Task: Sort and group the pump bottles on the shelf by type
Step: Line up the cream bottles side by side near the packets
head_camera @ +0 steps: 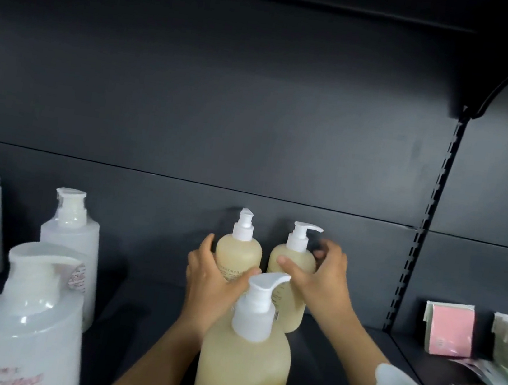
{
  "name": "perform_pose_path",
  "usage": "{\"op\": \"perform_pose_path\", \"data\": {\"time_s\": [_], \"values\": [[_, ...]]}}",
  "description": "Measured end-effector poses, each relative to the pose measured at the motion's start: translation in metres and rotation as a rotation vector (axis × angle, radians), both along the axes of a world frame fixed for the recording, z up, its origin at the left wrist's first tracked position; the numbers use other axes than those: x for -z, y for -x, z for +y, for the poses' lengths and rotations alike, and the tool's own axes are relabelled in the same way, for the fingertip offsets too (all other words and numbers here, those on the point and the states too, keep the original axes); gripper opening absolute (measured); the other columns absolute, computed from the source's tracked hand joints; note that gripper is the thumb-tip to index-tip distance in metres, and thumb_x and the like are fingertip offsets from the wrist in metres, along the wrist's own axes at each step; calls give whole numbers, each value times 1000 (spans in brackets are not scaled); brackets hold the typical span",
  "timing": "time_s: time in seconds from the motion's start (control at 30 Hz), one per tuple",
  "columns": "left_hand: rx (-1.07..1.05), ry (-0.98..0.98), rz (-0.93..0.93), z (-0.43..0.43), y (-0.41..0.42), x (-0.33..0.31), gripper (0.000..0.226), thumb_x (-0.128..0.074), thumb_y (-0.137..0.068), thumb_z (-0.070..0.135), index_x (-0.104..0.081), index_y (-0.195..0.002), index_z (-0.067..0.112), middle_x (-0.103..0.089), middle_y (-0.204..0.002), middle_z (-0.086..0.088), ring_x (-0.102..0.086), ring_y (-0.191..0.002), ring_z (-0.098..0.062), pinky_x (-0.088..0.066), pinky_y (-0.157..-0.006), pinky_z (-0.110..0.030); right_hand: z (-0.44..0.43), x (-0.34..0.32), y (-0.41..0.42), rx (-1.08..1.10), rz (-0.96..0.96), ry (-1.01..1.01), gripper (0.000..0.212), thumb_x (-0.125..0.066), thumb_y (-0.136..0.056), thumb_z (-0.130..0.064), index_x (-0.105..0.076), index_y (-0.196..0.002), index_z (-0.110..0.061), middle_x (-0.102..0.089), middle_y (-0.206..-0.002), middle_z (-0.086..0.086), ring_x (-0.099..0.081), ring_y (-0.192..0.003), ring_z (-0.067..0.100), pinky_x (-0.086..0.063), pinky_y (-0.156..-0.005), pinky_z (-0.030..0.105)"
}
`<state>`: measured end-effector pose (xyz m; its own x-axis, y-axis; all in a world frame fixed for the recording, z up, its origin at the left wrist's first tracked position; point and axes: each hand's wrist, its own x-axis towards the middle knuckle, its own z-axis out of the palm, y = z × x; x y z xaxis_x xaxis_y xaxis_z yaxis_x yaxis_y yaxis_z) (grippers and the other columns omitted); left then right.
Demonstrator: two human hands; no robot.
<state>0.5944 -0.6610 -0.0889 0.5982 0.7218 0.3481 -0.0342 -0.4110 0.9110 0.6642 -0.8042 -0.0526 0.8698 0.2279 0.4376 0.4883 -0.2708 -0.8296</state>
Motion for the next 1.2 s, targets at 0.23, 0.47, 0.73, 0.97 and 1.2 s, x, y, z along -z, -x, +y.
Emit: {"op": "perform_pose_path", "data": {"time_s": [0.23,0.47,0.73,0.97,1.2], "values": [[133,106,-93,-1,17,-2,54,-77,-72,17,-40,-112,22,-46,-113,3,-48,-80,-2,-33,-58,-12,-14,18,1,-264,197,45,54,-78,-73,-28,-46,-116,-28,-59,-115,-5,-59,-100,8,-51,-79,24],[207,83,-97,6,8,13,49,-62,-87,14,-44,-132,16,-44,-121,3,-46,-101,-12,-36,-82,-23,-9,20,-1,-75,151,109,67,-84,-61,-33,-47,-116,-20,-54,-110,-3,-57,-99,14,-51,-83,32],[-16,19,29,16,-34,31,49,-80,-68,33,-57,-108,17,-56,-112,-8,-56,-103,-24,-47,-82,-31,-16,14,-3,-243,186,143,66,-75,-56,-53,-55,-112,-23,-56,-116,3,-58,-98,10,-53,-80,29],[175,390,-178,27,-34,38,72,-82,-63,17,-44,-124,16,-57,-113,-5,-59,-104,-26,-50,-89,-40,-22,12,-4,-266,238,-79,48,-78,-74,-18,-51,-114,-17,-62,-108,-3,-61,-87,1,-50,-55,12],[31,286,4,26,-46,33,50,-73,-78,17,-51,-122,8,-54,-126,-18,-55,-108,-33,-46,-80,-28,7,25,9,69,35,108,78,-77,-60,-48,-45,-126,-23,-37,-110,-5,-49,-106,18,-46,-89,33]]}}
